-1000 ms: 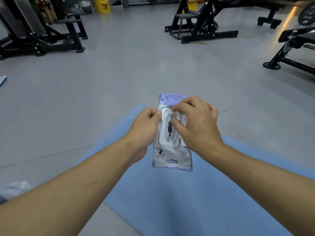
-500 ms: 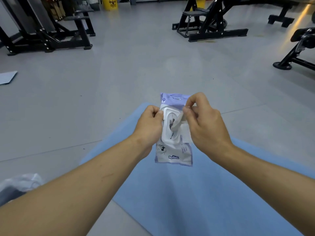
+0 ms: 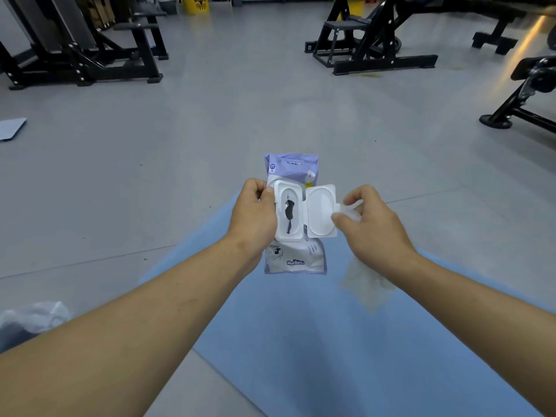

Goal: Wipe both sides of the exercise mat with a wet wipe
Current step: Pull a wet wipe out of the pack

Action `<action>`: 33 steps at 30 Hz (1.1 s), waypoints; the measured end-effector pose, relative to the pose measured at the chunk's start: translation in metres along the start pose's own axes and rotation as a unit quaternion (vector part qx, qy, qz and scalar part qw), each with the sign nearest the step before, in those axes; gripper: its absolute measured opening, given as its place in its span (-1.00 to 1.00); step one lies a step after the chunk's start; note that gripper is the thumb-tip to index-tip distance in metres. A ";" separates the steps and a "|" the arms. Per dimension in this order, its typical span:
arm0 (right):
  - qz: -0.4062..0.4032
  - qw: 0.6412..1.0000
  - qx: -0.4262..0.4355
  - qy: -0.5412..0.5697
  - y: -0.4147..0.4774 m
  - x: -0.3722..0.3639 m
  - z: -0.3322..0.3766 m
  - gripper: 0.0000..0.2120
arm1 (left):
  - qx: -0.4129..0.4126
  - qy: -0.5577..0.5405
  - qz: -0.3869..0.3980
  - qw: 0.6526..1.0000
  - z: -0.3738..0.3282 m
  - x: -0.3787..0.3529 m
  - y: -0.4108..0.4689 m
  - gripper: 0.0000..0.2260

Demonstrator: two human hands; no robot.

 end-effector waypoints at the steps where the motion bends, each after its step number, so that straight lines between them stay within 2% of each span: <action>1: -0.003 1.000 -0.014 -0.009 0.000 0.002 -0.004 -0.75 | -0.001 -0.004 -0.002 1.000 0.000 0.001 0.000 -0.87; 3: -0.009 1.000 -0.030 0.005 0.000 0.005 -0.006 -0.68 | 0.000 -0.013 -0.002 1.000 0.000 0.002 0.000 -0.87; 8: 0.008 0.996 0.053 0.073 -0.005 -0.007 0.013 -0.86 | -0.001 -0.036 0.015 0.999 -0.002 -0.004 -0.004 -0.86; 15: 0.052 0.986 0.151 0.049 -0.019 -0.032 0.038 -0.74 | 0.013 -0.088 0.050 0.995 -0.009 -0.023 -0.009 -0.89; 19: 0.022 0.987 0.150 0.050 -0.016 -0.026 0.038 -0.72 | 0.017 -0.112 0.079 0.990 -0.011 -0.029 -0.011 -0.88; 21: 0.008 0.990 0.129 0.064 -0.013 -0.021 0.033 -0.78 | 0.011 -0.113 0.099 0.989 -0.013 -0.031 -0.014 -0.89; 23: -0.007 0.992 0.105 0.075 -0.008 -0.014 0.028 -0.86 | 0.004 -0.107 0.116 0.987 -0.014 -0.033 -0.016 -0.82; 27: -0.034 0.989 0.083 0.117 0.000 0.000 0.020 -0.88 | -0.007 -0.104 0.143 0.984 -0.017 -0.037 -0.020 -0.72; 29: -0.030 0.987 0.071 0.141 0.000 0.000 0.017 -0.90 | -0.008 -0.101 0.145 0.984 -0.017 -0.037 -0.021 -0.67; 33: -0.016 0.988 0.066 0.139 -0.001 -0.006 0.015 -0.91 | -0.007 -0.110 0.126 0.986 -0.014 -0.035 -0.017 -0.70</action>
Point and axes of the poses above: each hand's wrist, its own y-axis towards the middle knuckle, its own x-axis out of the back of the hand, z = x × y, the point moved 9 cm from there along y, towards the middle knuckle, and after that the axes turned 9 degrees about y, right-handed, at the moved point
